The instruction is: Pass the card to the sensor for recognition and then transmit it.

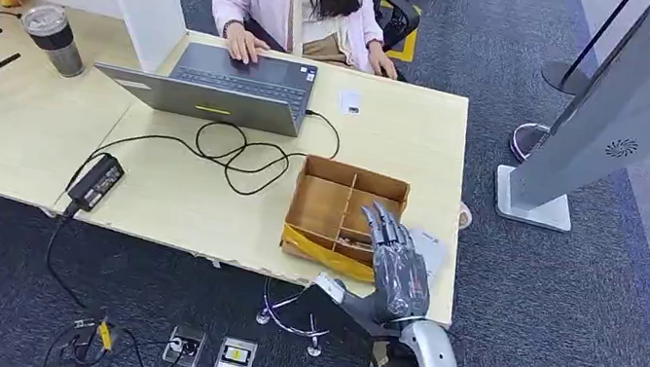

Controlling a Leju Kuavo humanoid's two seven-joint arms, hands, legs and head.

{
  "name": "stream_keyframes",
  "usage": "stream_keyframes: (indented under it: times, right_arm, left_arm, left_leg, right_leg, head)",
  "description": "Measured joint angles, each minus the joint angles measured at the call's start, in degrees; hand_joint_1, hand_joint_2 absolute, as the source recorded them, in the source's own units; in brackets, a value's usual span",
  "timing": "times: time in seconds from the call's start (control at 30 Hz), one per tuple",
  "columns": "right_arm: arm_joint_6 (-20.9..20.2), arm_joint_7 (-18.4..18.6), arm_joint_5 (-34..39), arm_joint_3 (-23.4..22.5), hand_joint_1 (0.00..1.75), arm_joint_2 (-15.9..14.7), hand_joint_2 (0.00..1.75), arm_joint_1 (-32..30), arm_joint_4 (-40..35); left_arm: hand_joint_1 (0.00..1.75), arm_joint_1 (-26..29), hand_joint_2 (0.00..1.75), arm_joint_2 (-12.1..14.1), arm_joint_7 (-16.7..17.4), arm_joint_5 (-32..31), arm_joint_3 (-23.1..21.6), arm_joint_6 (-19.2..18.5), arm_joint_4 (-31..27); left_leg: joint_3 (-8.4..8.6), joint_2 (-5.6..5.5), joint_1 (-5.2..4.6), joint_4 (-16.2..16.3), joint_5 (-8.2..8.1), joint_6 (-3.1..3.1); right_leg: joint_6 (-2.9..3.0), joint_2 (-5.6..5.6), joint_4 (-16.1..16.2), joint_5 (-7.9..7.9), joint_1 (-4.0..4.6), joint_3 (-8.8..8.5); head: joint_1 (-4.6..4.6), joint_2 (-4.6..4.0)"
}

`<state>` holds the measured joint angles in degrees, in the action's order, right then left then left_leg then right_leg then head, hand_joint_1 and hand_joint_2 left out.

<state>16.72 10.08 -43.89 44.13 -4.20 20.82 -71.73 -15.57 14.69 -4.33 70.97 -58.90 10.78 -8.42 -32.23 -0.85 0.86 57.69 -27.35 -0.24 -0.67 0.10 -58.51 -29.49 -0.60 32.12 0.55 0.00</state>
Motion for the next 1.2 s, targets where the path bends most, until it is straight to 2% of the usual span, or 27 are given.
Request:
stream_keyframes:
  times: [0.43, 0.73, 1.2]
  right_arm:
    - [3.95, -2.27, -1.2, -0.26, 0.0, 3.19, 1.75, 2.03, 8.54]
    - [4.02, -3.15, -1.14, -0.22, 0.0, 5.11, 1.75, 3.47, 13.55]
    - [4.09, -1.92, -5.16, -0.26, 0.0, 6.6, 1.75, 5.11, 17.26]
  left_arm:
    - [0.0, -1.67, 0.0, -0.68, 0.46, -1.4, -0.98, 0.04, 0.0]
    - [0.0, -2.29, 0.0, -0.85, 0.79, -1.92, -1.31, 0.11, 0.0]
    - [0.0, -2.53, 0.0, -1.01, 1.03, -2.32, -1.38, -0.07, 0.0]
  left_leg:
    - [-0.01, 0.0, 0.0, 0.0, 0.0, 0.0]
    - [0.0, 0.0, 0.0, 0.0, 0.0, -0.01]
    - [0.0, 0.0, 0.0, 0.0, 0.0, -0.01]
  right_leg:
    - [0.01, 0.01, 0.0, 0.0, 0.0, 0.01]
    - [0.0, 0.01, -0.01, 0.01, 0.0, 0.01]
    - [0.0, 0.01, -0.01, 0.01, 0.0, 0.01]
  head:
    - [-0.02, 0.0]
    - [0.0, 0.0]
    - [-0.02, 0.0]
